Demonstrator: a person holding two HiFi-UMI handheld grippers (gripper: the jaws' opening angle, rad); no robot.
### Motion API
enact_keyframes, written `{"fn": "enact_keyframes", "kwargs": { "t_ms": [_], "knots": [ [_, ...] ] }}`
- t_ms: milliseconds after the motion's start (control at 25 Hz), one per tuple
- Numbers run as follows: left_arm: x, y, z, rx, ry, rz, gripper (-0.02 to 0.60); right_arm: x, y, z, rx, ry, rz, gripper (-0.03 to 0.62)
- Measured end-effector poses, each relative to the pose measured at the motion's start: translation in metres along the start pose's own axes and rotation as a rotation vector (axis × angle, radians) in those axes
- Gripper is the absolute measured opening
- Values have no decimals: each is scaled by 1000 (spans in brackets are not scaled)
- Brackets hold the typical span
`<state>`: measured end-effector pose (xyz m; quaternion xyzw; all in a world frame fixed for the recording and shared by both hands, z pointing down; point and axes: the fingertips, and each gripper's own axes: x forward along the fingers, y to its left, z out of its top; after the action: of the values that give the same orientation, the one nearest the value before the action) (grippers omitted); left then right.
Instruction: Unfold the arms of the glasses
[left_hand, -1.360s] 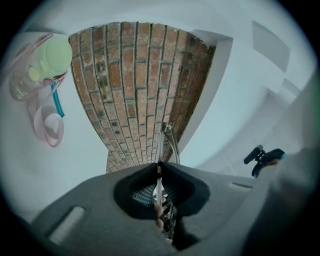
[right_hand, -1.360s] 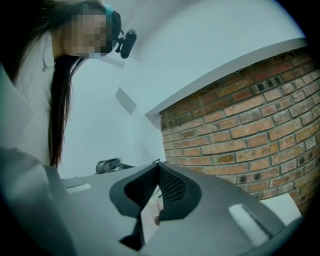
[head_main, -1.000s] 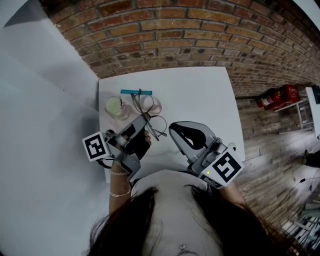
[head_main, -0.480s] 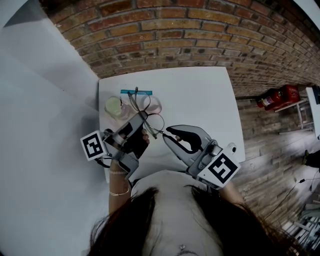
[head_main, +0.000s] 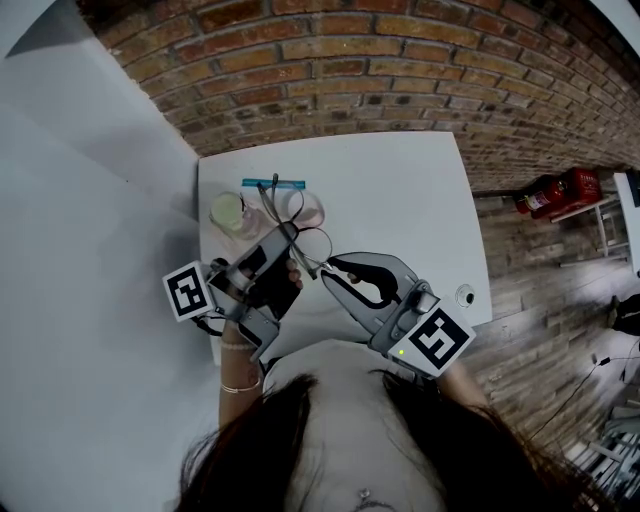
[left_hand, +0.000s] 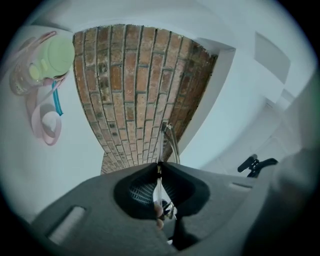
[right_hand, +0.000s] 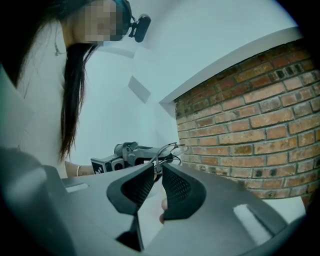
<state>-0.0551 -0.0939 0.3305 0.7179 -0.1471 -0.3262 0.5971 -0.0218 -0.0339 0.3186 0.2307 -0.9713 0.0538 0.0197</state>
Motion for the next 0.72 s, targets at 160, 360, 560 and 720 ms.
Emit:
{"fn": "enact_keyframes", "kwargs": {
  "t_ms": [160,360,560,720],
  "knots": [
    [0,0,0,-2,-2,0,23,1,-1,0,-10,-1,-11,35],
    [-1,4,1,4,0,11,23,1,0,-1,-11,1,-9,35],
    [-2,9,-1,3,-3,29,23,-1,1,4,-2,-13,-3,34],
    [-4,12,-2,2,-2,37,23,-2,3,6,-4,-20,5,34]
  ]
}}
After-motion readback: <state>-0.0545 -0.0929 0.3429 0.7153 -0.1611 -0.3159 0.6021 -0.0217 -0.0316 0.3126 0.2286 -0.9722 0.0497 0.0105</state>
